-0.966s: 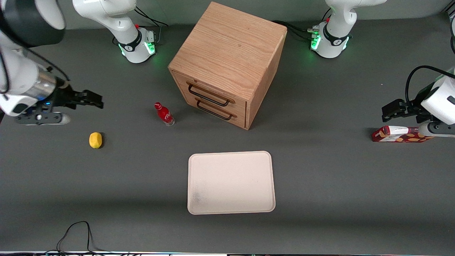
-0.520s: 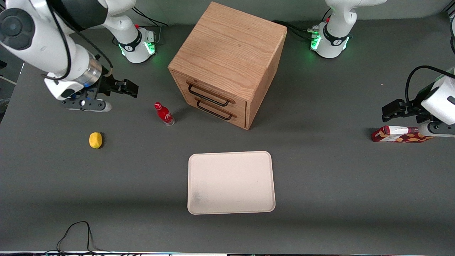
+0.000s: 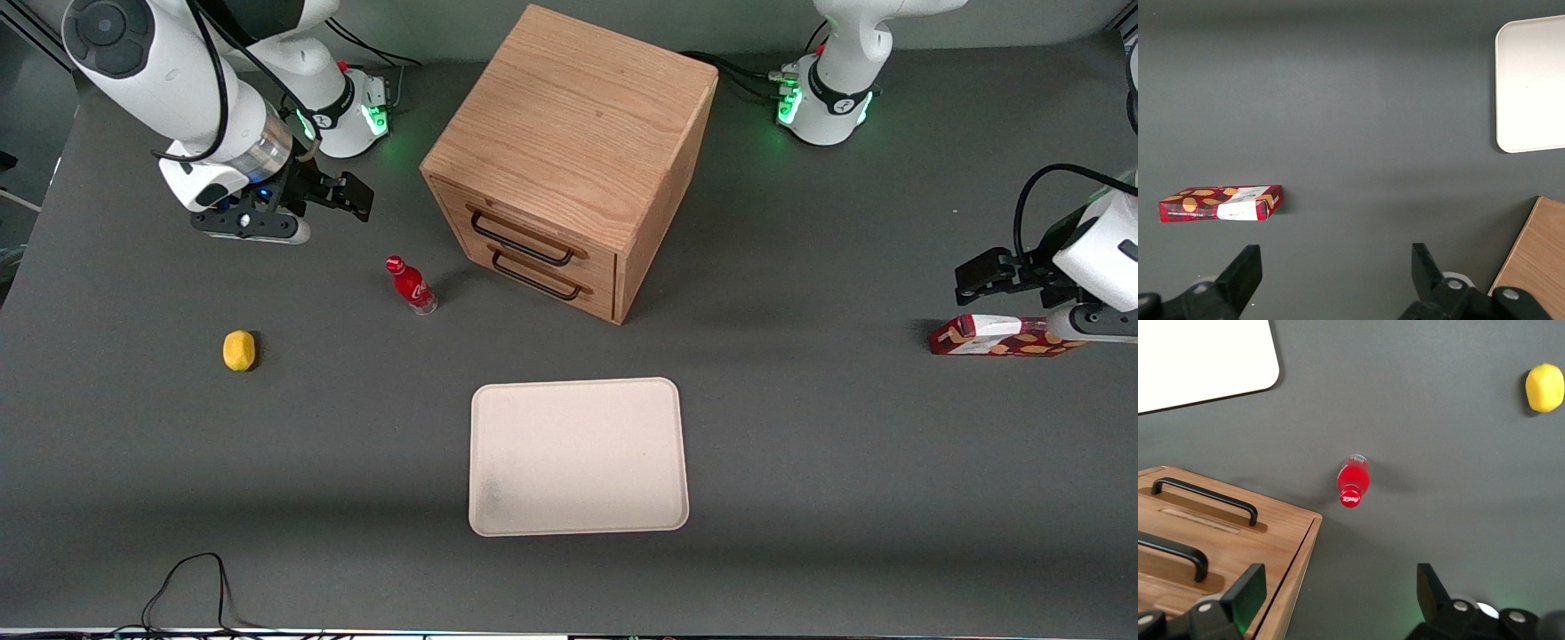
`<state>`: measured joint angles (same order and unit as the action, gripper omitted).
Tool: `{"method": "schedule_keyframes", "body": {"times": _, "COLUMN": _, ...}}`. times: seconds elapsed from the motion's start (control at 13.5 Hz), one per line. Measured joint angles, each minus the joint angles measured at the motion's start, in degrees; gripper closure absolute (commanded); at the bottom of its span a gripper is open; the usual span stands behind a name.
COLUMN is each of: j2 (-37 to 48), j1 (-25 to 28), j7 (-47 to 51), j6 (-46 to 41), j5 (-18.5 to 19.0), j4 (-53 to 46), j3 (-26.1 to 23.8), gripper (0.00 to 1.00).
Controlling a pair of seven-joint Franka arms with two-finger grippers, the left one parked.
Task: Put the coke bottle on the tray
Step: 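Move the open right gripper toward the red Coca-Cola bottle, then lower the right gripper and close it around the bottle's cap end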
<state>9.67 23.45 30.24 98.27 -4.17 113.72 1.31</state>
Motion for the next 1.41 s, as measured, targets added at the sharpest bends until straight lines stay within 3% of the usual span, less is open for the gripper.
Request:
{"method": "schedule_keyframes", "body": {"times": 0.82, "j2": 0.2, "j1": 2.4, "j7": 0.2, "j6": 25.6, "j5": -0.1, "j4": 21.1, "j3": 0.0, "gripper": 0.0}}
{"method": "schedule_keyframes", "body": {"times": 1.41, "j2": -5.4, "j1": 3.2, "j7": 0.2, "j6": 34.6, "j5": 0.2, "j4": 25.2, "j3": 0.0, "gripper": 0.01}}
